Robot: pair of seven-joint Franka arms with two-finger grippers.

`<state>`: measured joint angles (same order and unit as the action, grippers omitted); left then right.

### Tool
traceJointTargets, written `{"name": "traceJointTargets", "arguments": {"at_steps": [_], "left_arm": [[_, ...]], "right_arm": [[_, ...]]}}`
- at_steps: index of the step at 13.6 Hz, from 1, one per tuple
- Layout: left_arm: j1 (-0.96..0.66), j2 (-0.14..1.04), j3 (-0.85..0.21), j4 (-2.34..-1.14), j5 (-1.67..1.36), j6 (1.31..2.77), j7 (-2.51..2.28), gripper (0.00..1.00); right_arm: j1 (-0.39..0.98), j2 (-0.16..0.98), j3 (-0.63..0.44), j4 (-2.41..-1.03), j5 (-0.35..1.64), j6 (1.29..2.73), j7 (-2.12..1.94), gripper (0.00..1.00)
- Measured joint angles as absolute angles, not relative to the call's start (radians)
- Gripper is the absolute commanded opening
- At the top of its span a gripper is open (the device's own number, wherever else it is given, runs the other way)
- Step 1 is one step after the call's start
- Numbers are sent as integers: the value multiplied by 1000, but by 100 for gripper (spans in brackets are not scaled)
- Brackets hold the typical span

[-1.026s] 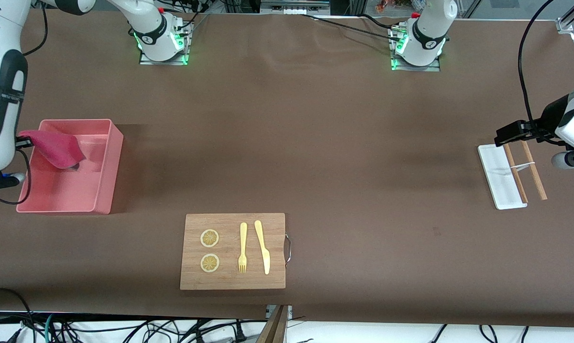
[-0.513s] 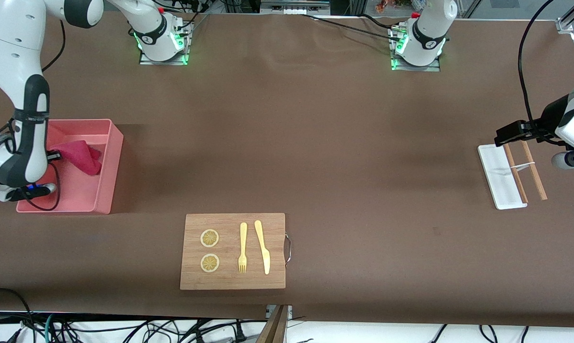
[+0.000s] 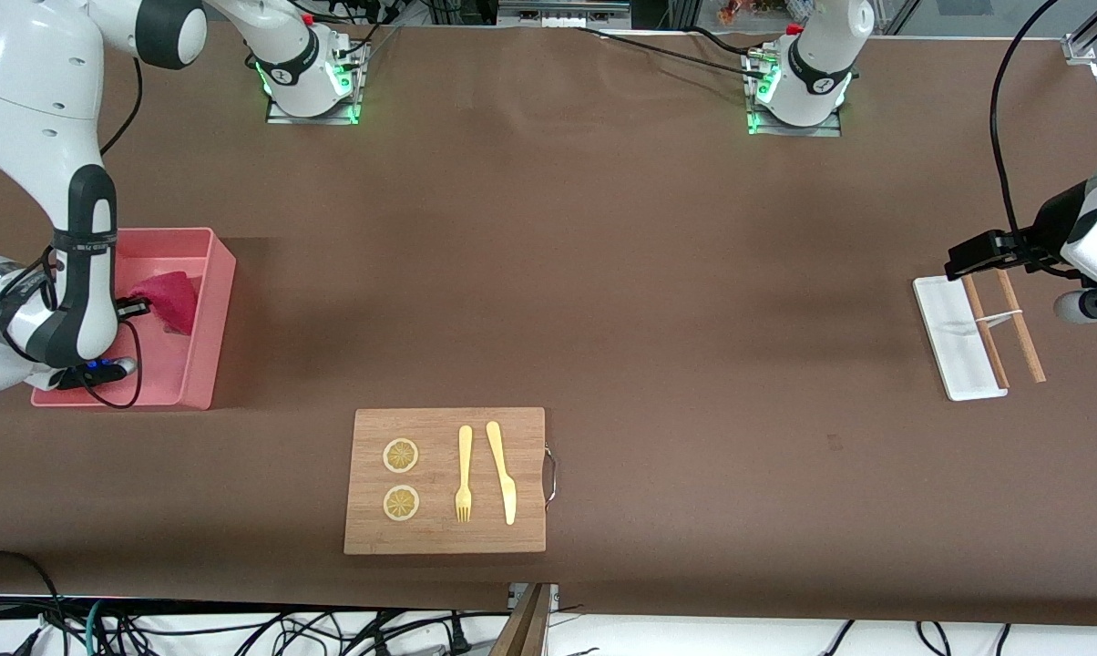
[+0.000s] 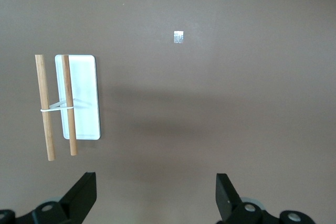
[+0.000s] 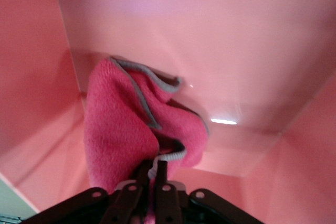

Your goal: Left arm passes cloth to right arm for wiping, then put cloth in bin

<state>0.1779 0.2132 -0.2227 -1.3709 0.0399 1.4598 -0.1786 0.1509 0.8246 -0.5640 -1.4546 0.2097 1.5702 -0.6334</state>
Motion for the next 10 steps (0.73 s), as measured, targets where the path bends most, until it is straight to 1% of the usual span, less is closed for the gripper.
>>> {"name": "traceJointTargets", "arguments": {"at_steps": [3, 5, 10], "left_arm": [[178, 213, -223, -1371, 40, 1460, -179, 100], [178, 213, -223, -1371, 40, 1460, -179, 100], [179, 213, -222, -1371, 40, 1460, -179, 100]], "right_arm": [[154, 823, -563, -1446, 219, 1572, -633, 100], [156, 813, -563, -1416, 219, 1566, -634, 100], [158, 784, -568, -1254, 219, 1379, -625, 100]]}}
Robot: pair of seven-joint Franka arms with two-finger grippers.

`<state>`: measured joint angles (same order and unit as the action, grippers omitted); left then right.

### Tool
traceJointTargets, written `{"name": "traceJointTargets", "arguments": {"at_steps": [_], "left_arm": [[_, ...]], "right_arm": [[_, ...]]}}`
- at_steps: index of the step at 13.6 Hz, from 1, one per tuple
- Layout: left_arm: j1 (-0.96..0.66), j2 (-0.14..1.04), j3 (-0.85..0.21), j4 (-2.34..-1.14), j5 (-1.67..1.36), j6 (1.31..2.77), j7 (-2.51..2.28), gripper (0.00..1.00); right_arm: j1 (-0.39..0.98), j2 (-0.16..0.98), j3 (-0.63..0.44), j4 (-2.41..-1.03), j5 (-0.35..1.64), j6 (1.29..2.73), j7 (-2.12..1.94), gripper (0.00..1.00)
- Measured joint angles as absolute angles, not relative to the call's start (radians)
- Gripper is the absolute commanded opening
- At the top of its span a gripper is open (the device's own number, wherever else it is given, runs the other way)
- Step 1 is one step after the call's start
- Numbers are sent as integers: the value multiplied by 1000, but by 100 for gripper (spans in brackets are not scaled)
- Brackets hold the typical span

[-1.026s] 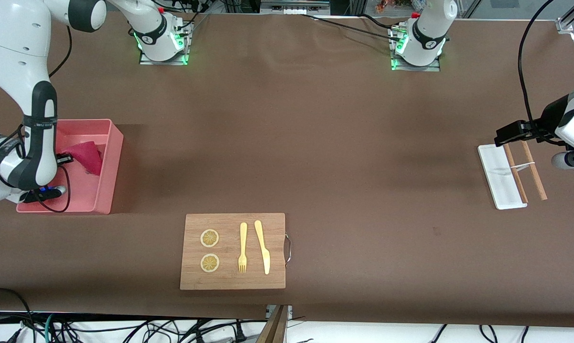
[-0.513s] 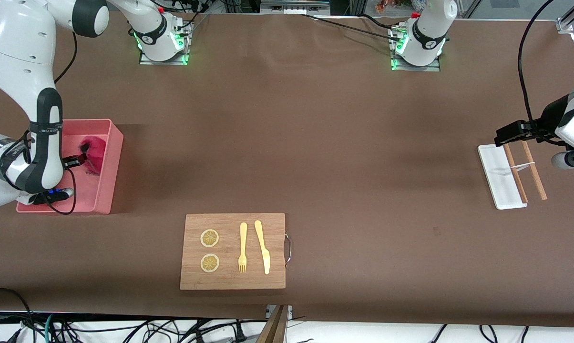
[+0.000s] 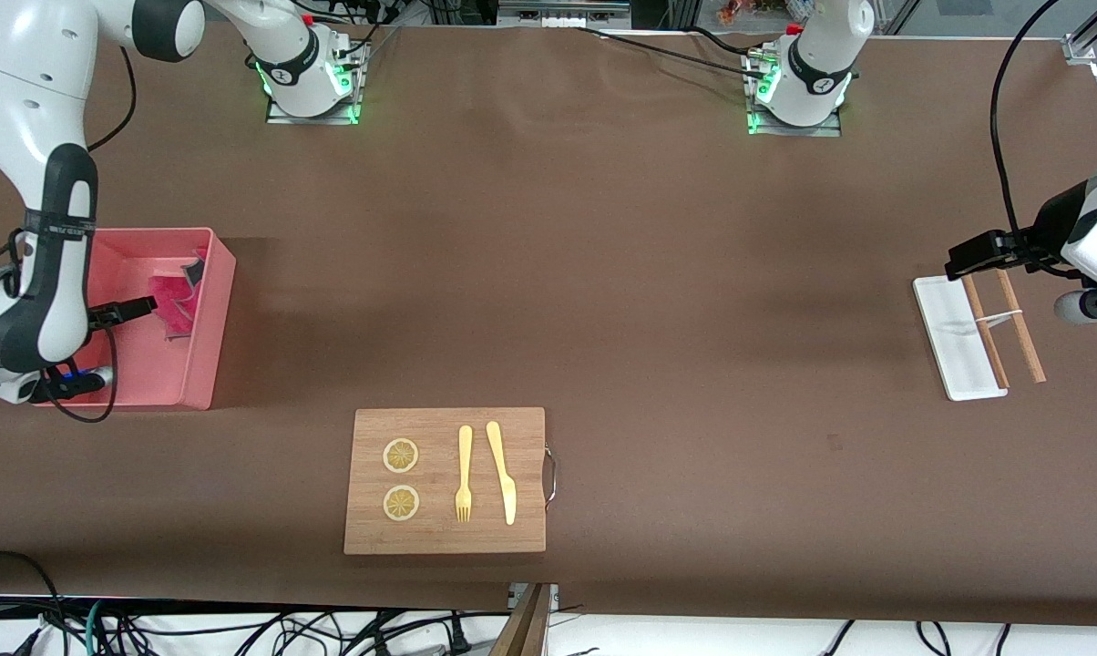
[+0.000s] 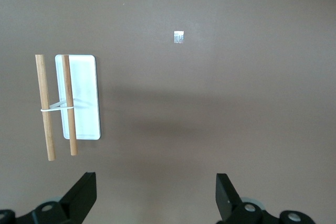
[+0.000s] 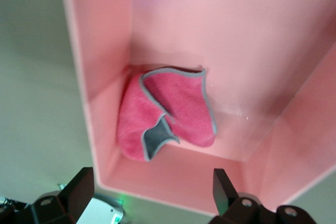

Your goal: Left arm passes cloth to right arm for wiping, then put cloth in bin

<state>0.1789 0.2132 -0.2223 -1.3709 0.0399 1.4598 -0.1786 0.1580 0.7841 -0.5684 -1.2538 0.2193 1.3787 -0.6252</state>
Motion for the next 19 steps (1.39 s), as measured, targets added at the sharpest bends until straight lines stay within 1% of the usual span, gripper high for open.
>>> {"name": "traceJointTargets", "arguments": {"at_steps": [5, 8, 9, 11, 13, 14, 17, 19], "left_arm": [[183, 209, -222, -1368, 40, 1460, -179, 100], [182, 206, -231, -1367, 40, 1460, -179, 100], [182, 204, -233, -1366, 40, 1460, -179, 100], [182, 193, -234, -1359, 40, 1460, -179, 100], [183, 180, -233, -1358, 40, 1460, -179, 100], [183, 177, -233, -1358, 40, 1459, -179, 100], [183, 176, -231, -1358, 40, 1459, -179, 100], [183, 176, -224, -1347, 40, 1460, -179, 100]], "right_arm": [[163, 770, -570, -1122, 219, 1229, -520, 100], [198, 730, -557, -1074, 219, 1183, -352, 100], [205, 699, -526, -1069, 206, 1179, -286, 100], [196, 613, -413, -1073, 121, 1169, -176, 100], [164, 506, -282, -1113, 42, 1171, -124, 100], [152, 452, -236, -1143, 24, 1178, -116, 100], [126, 319, -159, -1228, 13, 1198, -112, 100], [96, 252, -142, -1256, 9, 1212, -111, 100]]}}
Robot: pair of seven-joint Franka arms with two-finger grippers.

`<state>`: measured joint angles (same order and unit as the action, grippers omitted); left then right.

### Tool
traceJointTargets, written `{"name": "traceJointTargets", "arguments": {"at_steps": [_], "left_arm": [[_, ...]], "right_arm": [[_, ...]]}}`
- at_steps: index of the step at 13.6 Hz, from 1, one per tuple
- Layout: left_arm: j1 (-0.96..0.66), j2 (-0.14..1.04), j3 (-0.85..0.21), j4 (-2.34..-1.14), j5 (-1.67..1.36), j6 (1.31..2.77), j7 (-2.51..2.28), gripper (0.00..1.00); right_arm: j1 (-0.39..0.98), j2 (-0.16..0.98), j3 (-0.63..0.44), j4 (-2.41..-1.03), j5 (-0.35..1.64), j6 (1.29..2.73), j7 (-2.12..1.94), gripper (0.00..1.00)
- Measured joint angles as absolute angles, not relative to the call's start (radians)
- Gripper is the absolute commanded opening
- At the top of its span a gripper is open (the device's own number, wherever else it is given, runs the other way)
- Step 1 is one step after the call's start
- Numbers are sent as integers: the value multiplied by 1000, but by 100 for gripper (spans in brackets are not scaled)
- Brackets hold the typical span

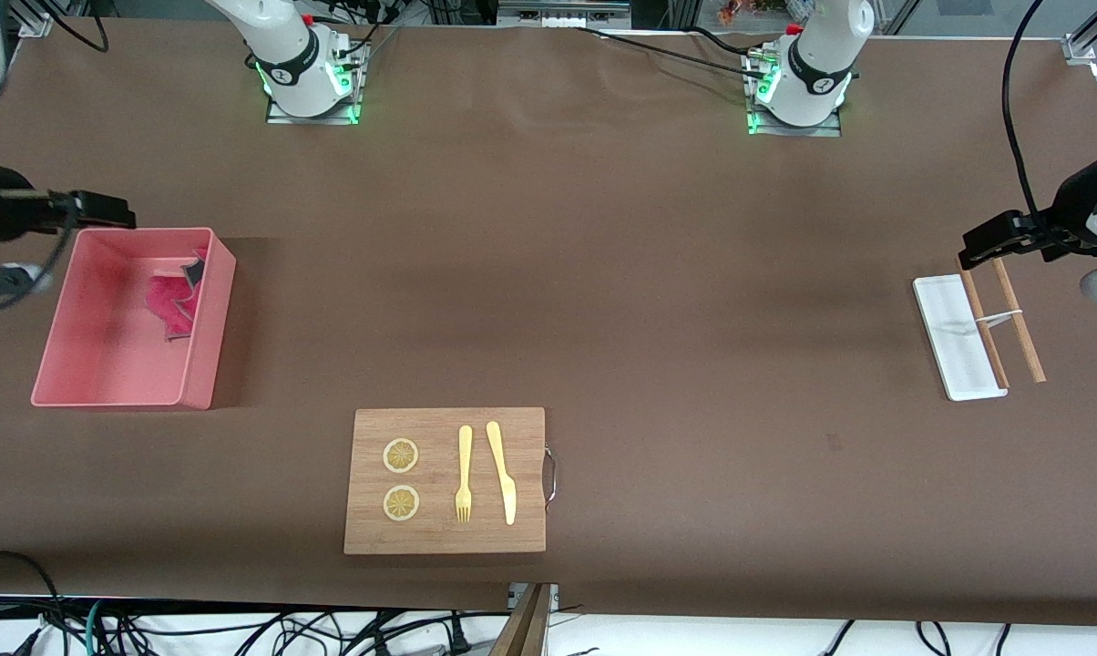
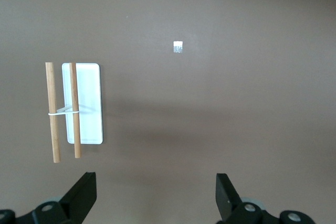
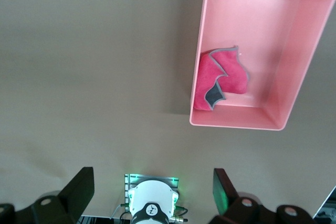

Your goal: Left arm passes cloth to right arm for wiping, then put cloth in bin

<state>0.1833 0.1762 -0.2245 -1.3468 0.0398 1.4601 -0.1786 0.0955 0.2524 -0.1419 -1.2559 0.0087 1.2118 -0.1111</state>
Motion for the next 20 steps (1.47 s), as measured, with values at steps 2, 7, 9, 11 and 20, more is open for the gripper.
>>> {"name": "traceJointTargets", "arguments": {"at_steps": [2, 7, 9, 11, 20], "left_arm": [[187, 176, -220, -1327, 40, 1460, -179, 100], [226, 204, -217, -1326, 40, 1479, -179, 100], [236, 216, -217, -1326, 40, 1489, -178, 100], [234, 219, -218, -1326, 40, 1490, -178, 100], [229, 234, -223, -1326, 40, 1490, -178, 100]], "right_arm": [[63, 197, -137, -1296, 9, 1249, -113, 100], [25, 102, -87, -1440, -5, 1383, -112, 100], [14, 78, -76, -1455, -23, 1395, -112, 100], [12, 57, -54, -1459, -45, 1384, -97, 100], [11, 44, 5, -1480, -47, 1341, 69, 100]]}}
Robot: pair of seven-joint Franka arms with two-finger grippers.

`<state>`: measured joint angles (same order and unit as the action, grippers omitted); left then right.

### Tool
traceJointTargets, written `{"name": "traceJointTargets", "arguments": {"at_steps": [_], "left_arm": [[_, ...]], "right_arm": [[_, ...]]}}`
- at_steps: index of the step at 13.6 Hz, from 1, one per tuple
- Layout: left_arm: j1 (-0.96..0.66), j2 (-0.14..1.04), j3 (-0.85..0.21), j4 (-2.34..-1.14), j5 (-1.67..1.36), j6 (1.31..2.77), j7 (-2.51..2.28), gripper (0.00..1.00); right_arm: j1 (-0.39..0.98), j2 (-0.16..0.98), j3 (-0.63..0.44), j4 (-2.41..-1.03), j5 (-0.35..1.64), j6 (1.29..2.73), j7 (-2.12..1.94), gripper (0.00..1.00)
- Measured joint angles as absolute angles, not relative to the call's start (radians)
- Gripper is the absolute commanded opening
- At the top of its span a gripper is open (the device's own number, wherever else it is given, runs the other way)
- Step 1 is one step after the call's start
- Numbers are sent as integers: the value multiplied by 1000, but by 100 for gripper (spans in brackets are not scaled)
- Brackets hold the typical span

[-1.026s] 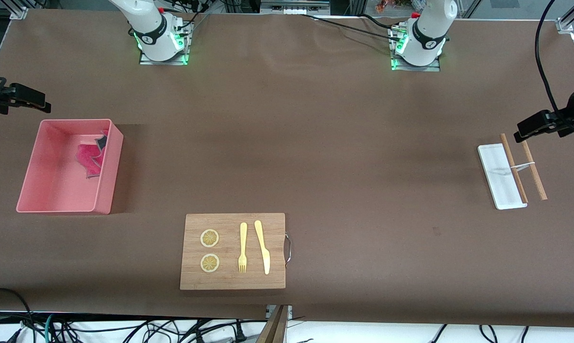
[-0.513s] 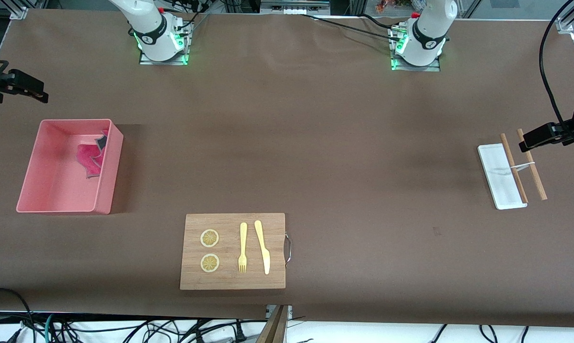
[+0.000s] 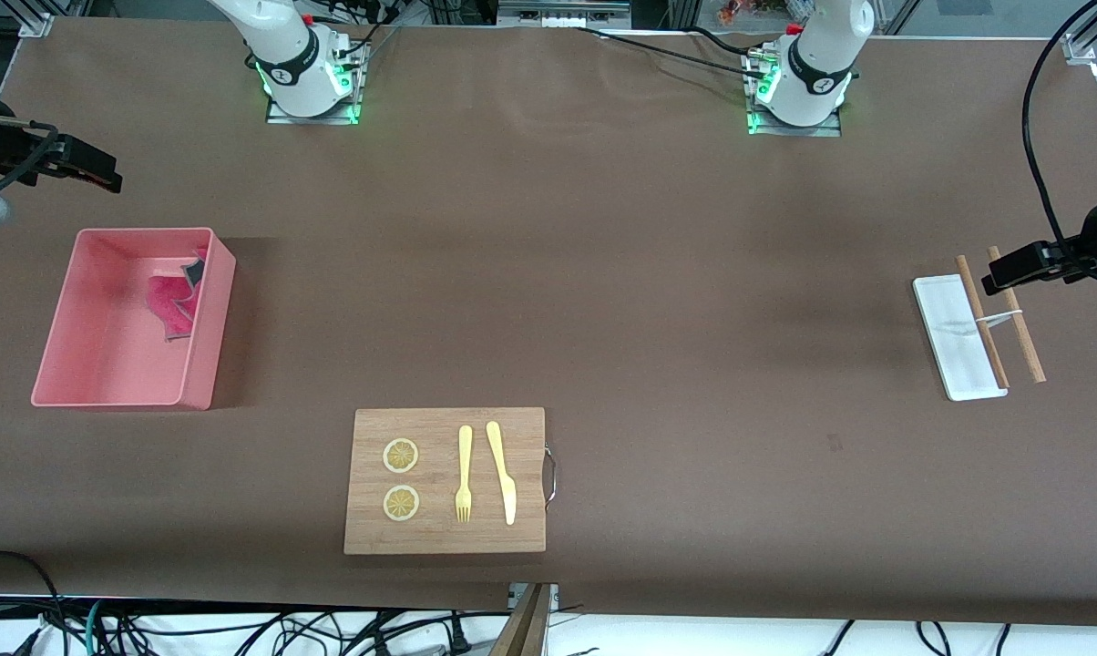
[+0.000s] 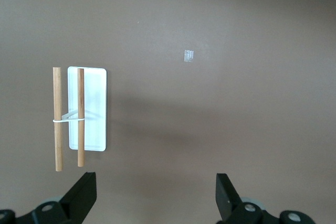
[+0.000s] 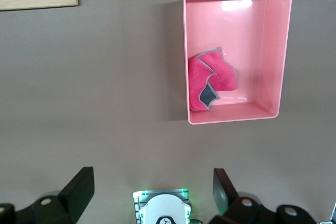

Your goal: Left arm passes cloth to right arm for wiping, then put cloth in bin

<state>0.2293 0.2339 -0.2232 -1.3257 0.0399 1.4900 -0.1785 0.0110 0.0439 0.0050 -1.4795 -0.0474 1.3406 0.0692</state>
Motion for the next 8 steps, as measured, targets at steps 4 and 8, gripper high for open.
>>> {"name": "traceJointTargets", "arguments": {"at_steps": [4, 8], "left_arm": [[229, 234, -223, -1326, 40, 1490, -178, 100], [229, 234, -223, -1326, 40, 1490, -178, 100]], "right_arm": [[-1, 37, 4, -1479, -47, 1340, 42, 100], [-8, 25, 4, -1479, -47, 1309, 22, 100]]}}
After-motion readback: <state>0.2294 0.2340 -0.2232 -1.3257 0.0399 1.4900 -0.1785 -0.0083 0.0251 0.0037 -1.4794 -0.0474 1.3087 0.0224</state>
